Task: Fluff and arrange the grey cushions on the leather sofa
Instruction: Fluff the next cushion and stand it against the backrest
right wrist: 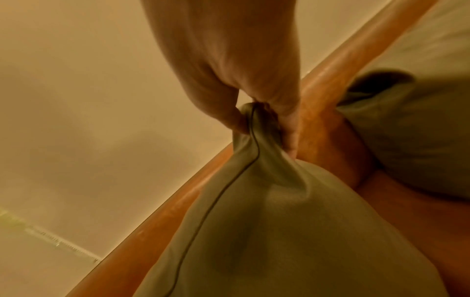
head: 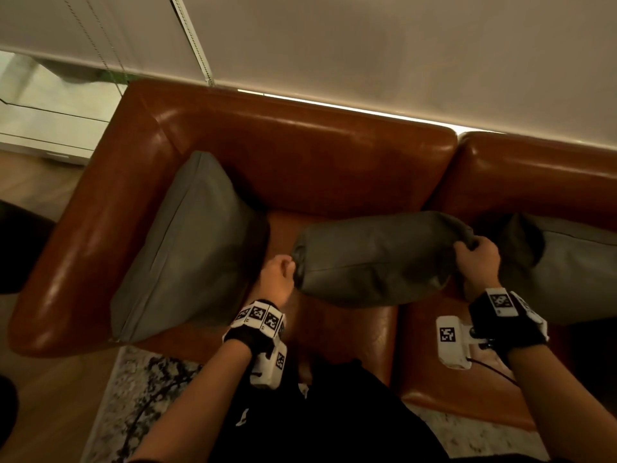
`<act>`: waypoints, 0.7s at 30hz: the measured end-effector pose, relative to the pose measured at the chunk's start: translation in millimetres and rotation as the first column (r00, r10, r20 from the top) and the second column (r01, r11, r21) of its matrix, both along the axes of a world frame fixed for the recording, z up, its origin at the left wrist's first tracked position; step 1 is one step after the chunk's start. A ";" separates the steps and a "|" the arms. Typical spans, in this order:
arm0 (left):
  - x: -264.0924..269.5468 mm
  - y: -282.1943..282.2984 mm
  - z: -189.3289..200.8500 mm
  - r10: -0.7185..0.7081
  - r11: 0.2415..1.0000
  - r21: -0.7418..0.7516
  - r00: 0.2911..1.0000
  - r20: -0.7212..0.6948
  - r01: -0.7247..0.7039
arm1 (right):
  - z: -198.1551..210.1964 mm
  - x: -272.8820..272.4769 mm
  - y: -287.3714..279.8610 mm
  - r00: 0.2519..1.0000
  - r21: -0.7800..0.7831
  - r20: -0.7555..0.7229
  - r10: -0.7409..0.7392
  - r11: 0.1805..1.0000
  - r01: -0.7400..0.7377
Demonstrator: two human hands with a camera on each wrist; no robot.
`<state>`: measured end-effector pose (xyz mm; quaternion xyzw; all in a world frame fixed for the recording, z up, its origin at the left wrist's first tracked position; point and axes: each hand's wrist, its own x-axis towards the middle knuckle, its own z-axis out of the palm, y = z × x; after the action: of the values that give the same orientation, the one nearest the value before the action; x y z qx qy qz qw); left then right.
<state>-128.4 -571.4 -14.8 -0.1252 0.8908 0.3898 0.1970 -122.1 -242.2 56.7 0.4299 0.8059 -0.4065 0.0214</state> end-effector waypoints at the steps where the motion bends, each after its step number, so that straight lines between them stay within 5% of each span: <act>1: 2.6 0.8 -4.7 -0.070 0.998 0.001 0.997 0.025 0.070 | -6.5 2.2 4.7 1.000 -0.025 -0.009 -0.021 0.999 0.021; 7: 10.0 6.7 -5.6 -0.045 0.997 -0.068 0.984 -0.173 0.034 | -14.2 8.6 10.4 0.995 -0.128 -0.056 -0.083 0.989 0.075; 9: 9.8 -3.9 -6.5 0.211 0.977 0.066 0.956 -0.203 -0.202 | -1.2 9.3 12.7 0.993 -0.156 -0.100 -0.056 0.987 0.040; 12: 5.4 -21.0 -0.4 0.588 0.700 0.473 0.808 0.043 -0.535 | 10.2 17.6 23.5 0.983 -0.308 -0.163 -0.082 0.951 0.028; 14: 1.5 -21.9 10.4 0.588 0.504 0.650 0.777 0.225 -0.569 | 8.6 24.6 21.9 0.986 -0.353 -0.147 -0.079 0.935 0.023; 16: -1.2 -24.1 20.5 0.546 0.459 0.662 0.776 0.316 -0.592 | -3.8 29.3 13.5 0.997 -0.333 -0.062 -0.045 0.943 0.022; 18: -2.8 -32.4 17.5 0.536 0.556 0.571 0.786 0.309 -0.604 | -16.9 32.8 4.2 0.999 -0.307 -0.014 0.046 0.950 -0.048; 21: -3.7 -46.1 10.0 0.449 0.810 0.344 0.880 0.157 -0.475 | -19.6 32.5 -6.6 0.997 -0.367 -0.035 0.067 0.927 -0.075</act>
<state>-132.1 -617.5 -4.8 -0.3114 0.7357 0.5833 0.1469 -89.7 -248.8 37.1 0.3844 0.7309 -0.5536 0.1075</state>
